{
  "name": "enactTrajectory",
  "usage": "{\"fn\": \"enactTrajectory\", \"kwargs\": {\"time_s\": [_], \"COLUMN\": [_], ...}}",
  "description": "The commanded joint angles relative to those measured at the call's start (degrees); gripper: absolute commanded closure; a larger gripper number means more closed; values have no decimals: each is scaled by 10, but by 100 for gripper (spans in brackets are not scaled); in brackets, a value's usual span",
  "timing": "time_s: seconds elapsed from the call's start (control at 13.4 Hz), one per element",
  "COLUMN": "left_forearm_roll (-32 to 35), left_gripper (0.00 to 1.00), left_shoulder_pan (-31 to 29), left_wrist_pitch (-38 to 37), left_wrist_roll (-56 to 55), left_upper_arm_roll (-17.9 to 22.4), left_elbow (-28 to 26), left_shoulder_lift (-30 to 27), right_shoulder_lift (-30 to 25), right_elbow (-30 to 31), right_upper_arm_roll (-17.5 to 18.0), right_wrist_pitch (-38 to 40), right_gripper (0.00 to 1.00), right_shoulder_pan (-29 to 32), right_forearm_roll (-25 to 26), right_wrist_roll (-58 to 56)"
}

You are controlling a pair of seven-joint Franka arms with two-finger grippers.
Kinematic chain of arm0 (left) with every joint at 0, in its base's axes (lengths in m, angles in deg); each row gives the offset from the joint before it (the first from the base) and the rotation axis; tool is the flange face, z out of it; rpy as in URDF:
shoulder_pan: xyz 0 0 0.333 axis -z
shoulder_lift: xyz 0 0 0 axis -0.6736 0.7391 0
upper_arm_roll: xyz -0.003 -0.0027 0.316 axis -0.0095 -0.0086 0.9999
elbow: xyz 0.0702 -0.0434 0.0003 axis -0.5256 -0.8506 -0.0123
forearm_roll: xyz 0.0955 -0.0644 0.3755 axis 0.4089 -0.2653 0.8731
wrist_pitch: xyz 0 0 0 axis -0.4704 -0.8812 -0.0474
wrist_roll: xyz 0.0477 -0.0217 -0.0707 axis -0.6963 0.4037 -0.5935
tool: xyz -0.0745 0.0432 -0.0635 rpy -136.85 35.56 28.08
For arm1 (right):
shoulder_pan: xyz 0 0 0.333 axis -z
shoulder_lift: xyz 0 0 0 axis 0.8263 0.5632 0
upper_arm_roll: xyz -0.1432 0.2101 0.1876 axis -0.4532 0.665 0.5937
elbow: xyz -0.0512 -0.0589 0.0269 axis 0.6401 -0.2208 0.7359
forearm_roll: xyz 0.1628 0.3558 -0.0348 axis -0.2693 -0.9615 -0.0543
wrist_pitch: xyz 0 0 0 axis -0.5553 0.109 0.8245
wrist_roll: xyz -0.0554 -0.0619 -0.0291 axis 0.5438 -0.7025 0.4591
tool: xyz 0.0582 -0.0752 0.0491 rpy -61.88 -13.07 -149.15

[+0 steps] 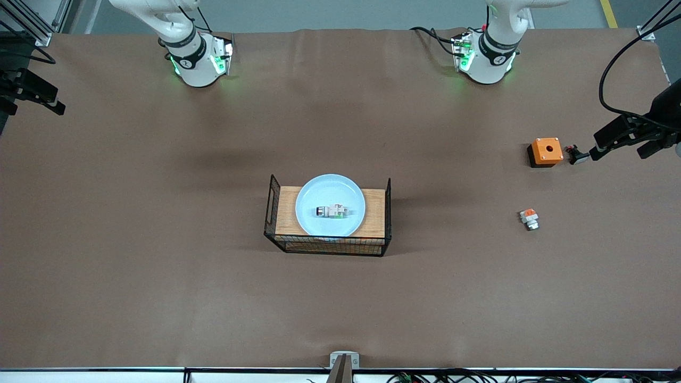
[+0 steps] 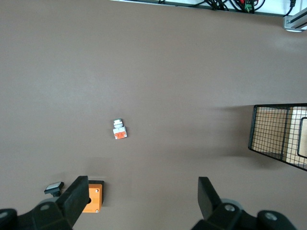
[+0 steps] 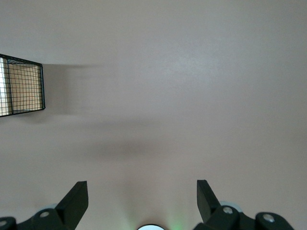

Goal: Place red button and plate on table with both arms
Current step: 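Reach the left gripper over the button on the blue plate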

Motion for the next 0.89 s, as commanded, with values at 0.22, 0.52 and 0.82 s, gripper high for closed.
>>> {"fn": "enactTrajectory", "kwargs": {"time_s": [0.22,0.52,0.82], "left_forearm_roll": [9,-29,-28], "left_gripper": [0,0,0], "left_shoulder_pan": [-5,4,7], "left_wrist_pitch": [-10,-36,-35], "left_wrist_roll": [-3,-112,-321], "left_upper_arm_roll": [-5,-20,-135], "left_elbow": [4,7,16], "left_shoulder_lift": [-4,-7,15], "right_shoulder_lift": [-9,-9,-9], "right_elbow": [4,4,4], "right_upper_arm_roll": [-4,-4,-4], "right_wrist_pitch": [4,4,4], "right_gripper": [0,0,0], "right_shoulder_pan": [-2,-1,-1], "right_forearm_roll": [-5,-5,-5], "right_wrist_roll": [-6,-7,-7]}}
